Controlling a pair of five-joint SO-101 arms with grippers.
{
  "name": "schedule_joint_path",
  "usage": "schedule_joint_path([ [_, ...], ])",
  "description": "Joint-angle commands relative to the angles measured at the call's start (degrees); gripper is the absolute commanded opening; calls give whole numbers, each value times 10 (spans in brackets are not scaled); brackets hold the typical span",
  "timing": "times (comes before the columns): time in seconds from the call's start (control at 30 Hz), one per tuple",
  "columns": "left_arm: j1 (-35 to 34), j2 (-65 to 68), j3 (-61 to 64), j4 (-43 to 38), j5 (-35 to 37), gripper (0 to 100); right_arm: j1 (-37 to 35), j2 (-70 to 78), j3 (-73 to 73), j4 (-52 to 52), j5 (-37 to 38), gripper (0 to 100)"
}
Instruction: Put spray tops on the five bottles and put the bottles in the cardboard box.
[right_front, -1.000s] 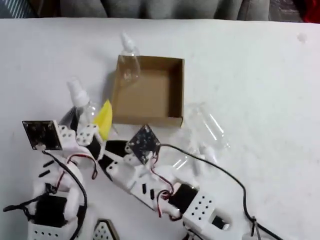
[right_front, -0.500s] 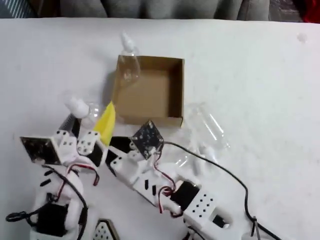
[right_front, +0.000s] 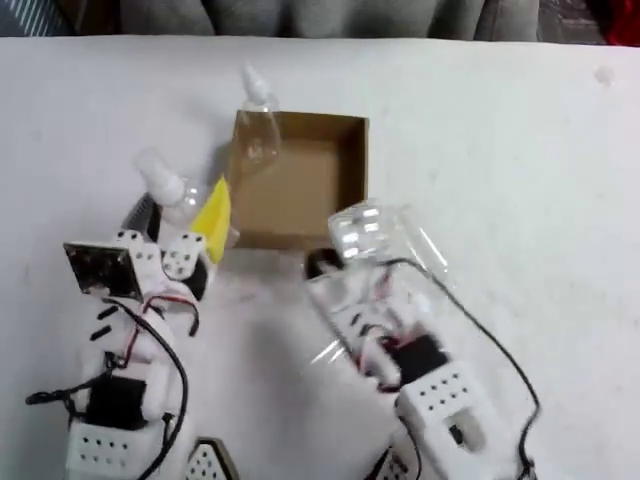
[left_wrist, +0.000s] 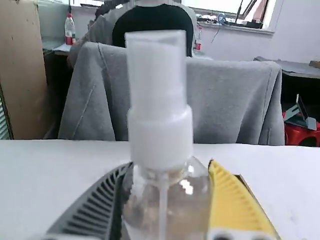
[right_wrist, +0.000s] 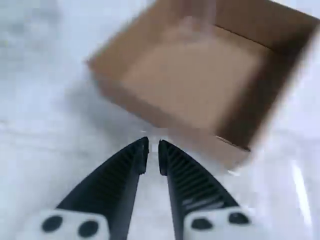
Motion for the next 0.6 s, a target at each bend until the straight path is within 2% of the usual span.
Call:
schedule_joint_path([
  [0.0, -7, 82, -31, -56, -23, 20, 157, -103, -4, 99, 10, 15],
  [0.13, -7, 158, -90, -61, -24, 20, 284, -197, 16, 161, 10, 16],
  [0.27, -3, 209, -133, -80, -24, 20, 359, -284, 97, 167, 31, 16],
  [0.4, 0, 249, -141, -173, -24, 20, 396, -373, 185, 166, 133, 16],
  [0.57, 7, 321, -142, -273, -24, 20, 395, -444, 210, 221, 110, 16],
])
